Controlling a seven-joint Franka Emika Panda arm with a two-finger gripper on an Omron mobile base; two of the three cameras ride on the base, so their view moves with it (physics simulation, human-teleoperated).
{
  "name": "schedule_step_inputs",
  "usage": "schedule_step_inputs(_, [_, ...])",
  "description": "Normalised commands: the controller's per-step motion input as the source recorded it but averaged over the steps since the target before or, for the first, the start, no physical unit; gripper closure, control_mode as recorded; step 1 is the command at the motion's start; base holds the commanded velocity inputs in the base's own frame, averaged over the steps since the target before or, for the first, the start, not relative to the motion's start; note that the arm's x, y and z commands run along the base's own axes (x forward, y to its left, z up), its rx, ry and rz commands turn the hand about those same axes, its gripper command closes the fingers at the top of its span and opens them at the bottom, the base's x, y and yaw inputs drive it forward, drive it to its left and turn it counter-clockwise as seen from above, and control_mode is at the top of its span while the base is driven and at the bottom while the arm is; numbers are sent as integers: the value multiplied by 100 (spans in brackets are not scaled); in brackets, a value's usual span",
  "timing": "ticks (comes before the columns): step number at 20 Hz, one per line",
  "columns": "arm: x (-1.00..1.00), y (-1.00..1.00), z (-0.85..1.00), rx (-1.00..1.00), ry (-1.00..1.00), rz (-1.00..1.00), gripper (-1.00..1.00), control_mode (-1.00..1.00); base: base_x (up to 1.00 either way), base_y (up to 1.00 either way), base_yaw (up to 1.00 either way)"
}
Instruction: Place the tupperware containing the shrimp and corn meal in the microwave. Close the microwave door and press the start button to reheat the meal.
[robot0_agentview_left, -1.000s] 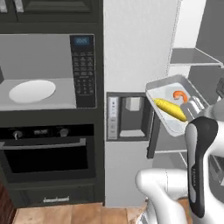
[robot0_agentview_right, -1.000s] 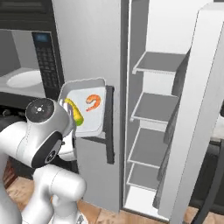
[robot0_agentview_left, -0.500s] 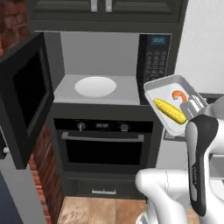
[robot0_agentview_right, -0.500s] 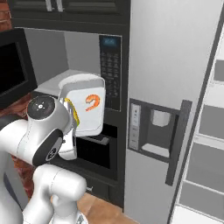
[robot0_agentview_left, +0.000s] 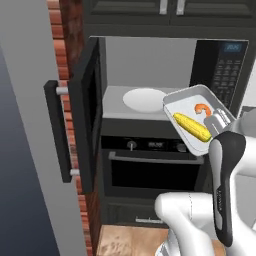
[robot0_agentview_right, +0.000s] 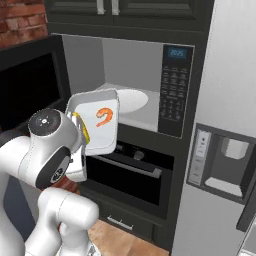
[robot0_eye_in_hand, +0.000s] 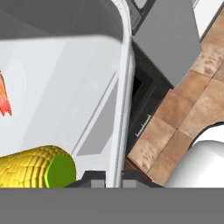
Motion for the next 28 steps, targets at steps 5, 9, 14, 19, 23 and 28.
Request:
schedule_step_inputs(5, [0,0,0,0,0,0,100,100,21,35,0])
schedule_step_inputs(9, [0,0,0,0,0,0,100,100,34,18,0])
schedule_step_inputs(14, [0,0,0,0,0,0,100,100,41,1,0])
schedule_step_inputs(19, [0,0,0,0,0,0,100,100,20,9,0])
schedule_step_inputs(23, [7,0,0,0,0,0,100,-100,0,0,0])
schedule_step_inputs(28, [32,12,-5,0,3,0,100,-100,0,0,0])
